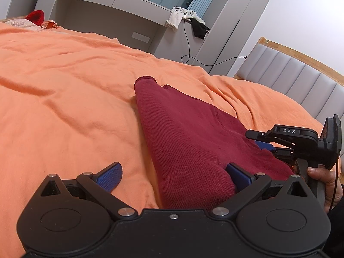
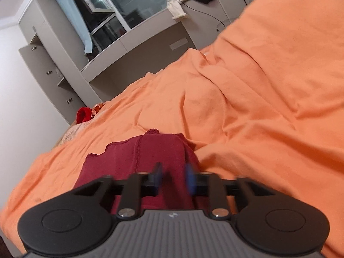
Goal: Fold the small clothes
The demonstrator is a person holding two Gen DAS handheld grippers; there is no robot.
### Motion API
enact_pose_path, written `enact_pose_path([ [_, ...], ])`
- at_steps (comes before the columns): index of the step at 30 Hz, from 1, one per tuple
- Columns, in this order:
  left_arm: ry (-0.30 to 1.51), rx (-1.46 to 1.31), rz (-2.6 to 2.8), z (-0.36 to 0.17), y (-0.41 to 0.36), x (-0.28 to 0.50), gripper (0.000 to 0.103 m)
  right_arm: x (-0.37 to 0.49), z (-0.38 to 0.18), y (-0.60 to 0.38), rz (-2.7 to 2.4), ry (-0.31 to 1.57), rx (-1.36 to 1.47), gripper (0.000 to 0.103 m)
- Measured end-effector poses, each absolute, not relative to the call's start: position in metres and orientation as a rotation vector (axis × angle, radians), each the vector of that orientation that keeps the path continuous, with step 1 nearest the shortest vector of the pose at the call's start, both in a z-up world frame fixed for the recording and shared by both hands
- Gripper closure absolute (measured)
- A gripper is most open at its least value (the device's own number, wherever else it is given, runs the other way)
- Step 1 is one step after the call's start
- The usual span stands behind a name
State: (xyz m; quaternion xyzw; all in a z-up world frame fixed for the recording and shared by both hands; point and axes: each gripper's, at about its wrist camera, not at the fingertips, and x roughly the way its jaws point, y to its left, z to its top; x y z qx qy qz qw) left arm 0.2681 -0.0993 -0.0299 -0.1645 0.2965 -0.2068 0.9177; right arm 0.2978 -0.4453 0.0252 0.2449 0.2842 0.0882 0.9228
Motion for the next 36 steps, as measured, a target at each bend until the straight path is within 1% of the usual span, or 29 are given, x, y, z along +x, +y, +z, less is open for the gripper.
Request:
enact_pose_path([
  [2, 0.61, -0.339, -0.425, -0.03, -0.099, 0.268, 0.0, 0.296, 0.031, -0.439, 0.186, 0.56, 0.457, 0.095],
  [10, 0.609, -0.339, -0.424, -0.03, -0.099, 0.268, 0.0, 0.289, 0.055, -0.431, 0.229, 0.449, 0.397, 0.095],
  [17, 0.602, -0.325, -0.405, -0.028, -0.104, 0.264, 0.001, 0.302, 0.029, -0.441, 0.15, 0.573, 0.382, 0.094],
  [19, 0.6, -0.321, -0.405, -0.028, -0.105, 0.263, 0.001, 0.299, 0.023, -0.444, 0.148, 0.59, 0.394, 0.089],
  [20, 0.599, -0.322, -0.405, -0.028, -0.105, 0.263, 0.001, 0.297, 0.022, -0.446, 0.15, 0.595, 0.402, 0.078],
  [21, 0.599, -0.323, -0.405, -0.029, -0.105, 0.263, 0.001, 0.294, 0.021, -0.448, 0.15, 0.599, 0.415, 0.074],
  [23, 0.6, -0.325, -0.405, -0.028, -0.105, 0.263, 0.001, 0.288, 0.02, -0.453, 0.171, 0.618, 0.462, 0.062],
  [26, 0.599, -0.325, -0.405, -0.028, -0.105, 0.263, 0.001, 0.281, 0.015, -0.454, 0.197, 0.655, 0.476, 0.059],
  [32, 0.599, -0.325, -0.405, -0.028, -0.105, 0.263, 0.0, 0.278, 0.015, -0.451, 0.199, 0.653, 0.452, 0.059],
  [34, 0.599, -0.325, -0.405, -0.029, -0.105, 0.263, 0.0, 0.28, 0.015, -0.451, 0.194, 0.657, 0.456, 0.057],
  [36, 0.599, -0.327, -0.404, -0.029, -0.104, 0.263, 0.0, 0.281, 0.014, -0.454, 0.181, 0.66, 0.467, 0.043],
])
